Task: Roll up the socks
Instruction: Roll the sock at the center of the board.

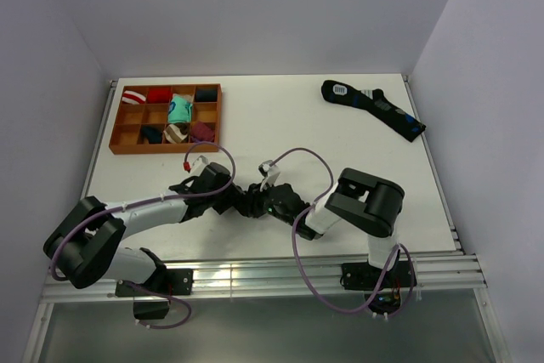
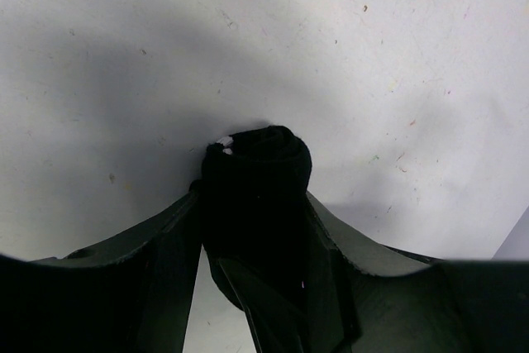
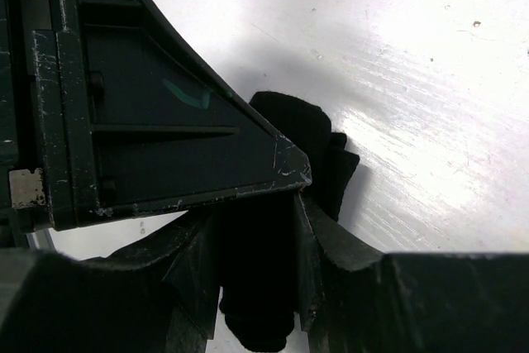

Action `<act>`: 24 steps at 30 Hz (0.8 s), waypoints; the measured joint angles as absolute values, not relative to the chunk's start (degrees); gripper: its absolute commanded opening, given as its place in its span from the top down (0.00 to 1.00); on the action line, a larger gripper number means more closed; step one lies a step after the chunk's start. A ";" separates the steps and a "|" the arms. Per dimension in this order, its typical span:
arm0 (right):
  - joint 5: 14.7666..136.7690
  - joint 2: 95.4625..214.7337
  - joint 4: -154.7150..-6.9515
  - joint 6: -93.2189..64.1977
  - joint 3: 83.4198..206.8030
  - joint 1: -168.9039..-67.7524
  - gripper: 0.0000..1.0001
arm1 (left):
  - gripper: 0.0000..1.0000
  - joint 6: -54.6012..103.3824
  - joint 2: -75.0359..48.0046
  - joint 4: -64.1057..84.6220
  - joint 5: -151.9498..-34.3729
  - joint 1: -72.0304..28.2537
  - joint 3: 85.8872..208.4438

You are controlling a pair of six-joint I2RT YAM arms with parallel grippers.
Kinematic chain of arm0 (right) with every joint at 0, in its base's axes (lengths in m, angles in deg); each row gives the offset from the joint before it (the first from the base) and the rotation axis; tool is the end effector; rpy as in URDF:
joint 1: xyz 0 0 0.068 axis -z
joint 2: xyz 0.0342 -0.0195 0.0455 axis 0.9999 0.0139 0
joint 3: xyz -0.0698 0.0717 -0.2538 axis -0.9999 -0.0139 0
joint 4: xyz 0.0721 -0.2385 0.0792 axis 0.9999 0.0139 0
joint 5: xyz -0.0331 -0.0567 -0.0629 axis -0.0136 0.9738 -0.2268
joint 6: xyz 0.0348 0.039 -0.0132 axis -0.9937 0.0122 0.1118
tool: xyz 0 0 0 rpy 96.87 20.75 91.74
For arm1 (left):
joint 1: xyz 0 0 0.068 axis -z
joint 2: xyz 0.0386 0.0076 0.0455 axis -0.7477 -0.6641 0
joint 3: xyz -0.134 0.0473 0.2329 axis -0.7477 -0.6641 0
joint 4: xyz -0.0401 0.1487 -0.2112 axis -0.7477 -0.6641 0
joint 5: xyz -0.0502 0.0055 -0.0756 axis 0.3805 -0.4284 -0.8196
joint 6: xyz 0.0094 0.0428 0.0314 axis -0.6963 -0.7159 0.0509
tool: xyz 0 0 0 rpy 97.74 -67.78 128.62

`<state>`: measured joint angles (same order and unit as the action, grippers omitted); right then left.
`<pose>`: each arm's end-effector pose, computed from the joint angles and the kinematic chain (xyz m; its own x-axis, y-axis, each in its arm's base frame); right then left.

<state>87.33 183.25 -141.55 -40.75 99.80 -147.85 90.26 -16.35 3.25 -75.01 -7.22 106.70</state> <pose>0.1668 0.2691 0.0986 -0.5868 0.0827 -0.8055 -0.5944 0.6315 0.4979 0.1894 -0.1574 0.1502 -0.6822 -0.6808 -0.2666 -0.4512 0.6790 -0.5791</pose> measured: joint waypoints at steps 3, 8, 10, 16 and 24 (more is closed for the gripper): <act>86.94 183.47 -141.96 -40.91 99.78 -147.70 0.91 | 0.47 90.26 -16.52 3.27 -75.01 -7.22 106.72; 86.50 183.95 -142.88 -41.32 99.80 -147.37 0.91 | 0.47 90.11 -17.13 4.03 -75.40 -7.44 106.72; 86.30 184.06 -143.05 -41.34 99.87 -147.29 0.91 | 0.46 90.00 -17.13 4.03 -75.56 -7.50 106.72; 85.74 184.80 -143.51 -41.69 100.22 -147.15 0.92 | 0.45 88.91 -15.04 2.46 -75.73 -8.23 106.72; 85.52 185.98 -143.80 -42.66 101.46 -147.11 0.92 | 0.46 86.87 -11.91 -0.05 -77.68 -10.78 106.59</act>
<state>85.52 185.98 -143.80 -42.66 101.46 -147.11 86.87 -11.91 -0.05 -77.68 -10.78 106.59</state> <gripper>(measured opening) 0.403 0.546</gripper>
